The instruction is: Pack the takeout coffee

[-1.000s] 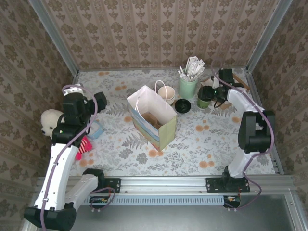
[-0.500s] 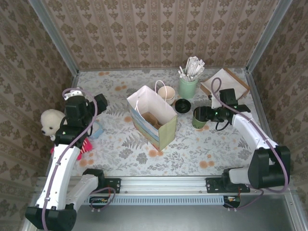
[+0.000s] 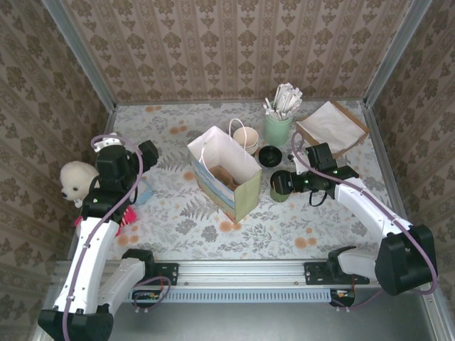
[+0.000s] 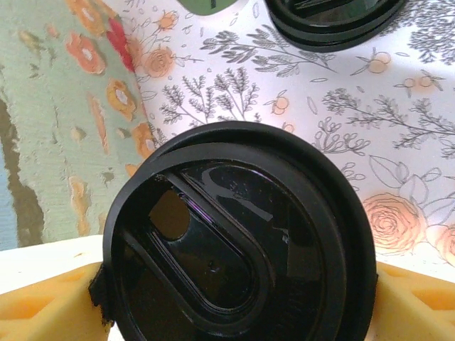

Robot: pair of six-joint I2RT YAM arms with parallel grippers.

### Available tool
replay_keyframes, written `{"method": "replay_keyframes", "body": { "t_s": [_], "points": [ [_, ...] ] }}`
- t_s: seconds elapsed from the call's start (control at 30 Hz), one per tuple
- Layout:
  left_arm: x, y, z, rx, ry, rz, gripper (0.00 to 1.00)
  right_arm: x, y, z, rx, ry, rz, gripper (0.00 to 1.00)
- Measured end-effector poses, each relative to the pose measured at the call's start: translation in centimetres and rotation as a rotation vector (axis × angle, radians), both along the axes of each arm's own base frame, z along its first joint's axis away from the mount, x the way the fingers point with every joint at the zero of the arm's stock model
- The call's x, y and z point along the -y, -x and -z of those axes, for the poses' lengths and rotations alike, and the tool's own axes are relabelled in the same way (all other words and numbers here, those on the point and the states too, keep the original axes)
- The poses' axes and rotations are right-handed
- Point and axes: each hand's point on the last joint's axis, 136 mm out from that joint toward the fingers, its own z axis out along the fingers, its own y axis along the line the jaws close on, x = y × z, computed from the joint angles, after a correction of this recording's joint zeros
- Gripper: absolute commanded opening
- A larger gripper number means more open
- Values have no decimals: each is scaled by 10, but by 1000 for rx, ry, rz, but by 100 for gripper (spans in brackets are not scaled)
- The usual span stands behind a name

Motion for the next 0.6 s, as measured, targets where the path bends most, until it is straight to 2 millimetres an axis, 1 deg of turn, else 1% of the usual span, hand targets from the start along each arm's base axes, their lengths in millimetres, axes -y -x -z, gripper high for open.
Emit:
{"method": "replay_keyframes", "body": {
  "t_s": [0.13,0.37,0.6],
  "points": [
    [0,0,1,-2,-1,-1,100,3,0,4,5,19,3,85],
    [-2,0,2,2,-5,-10,100,3,-1,6,11,33,5,86],
    [-3,-1,1,12,-6,-14,100,2,-1,4,37,46,2,90]
  ]
}}
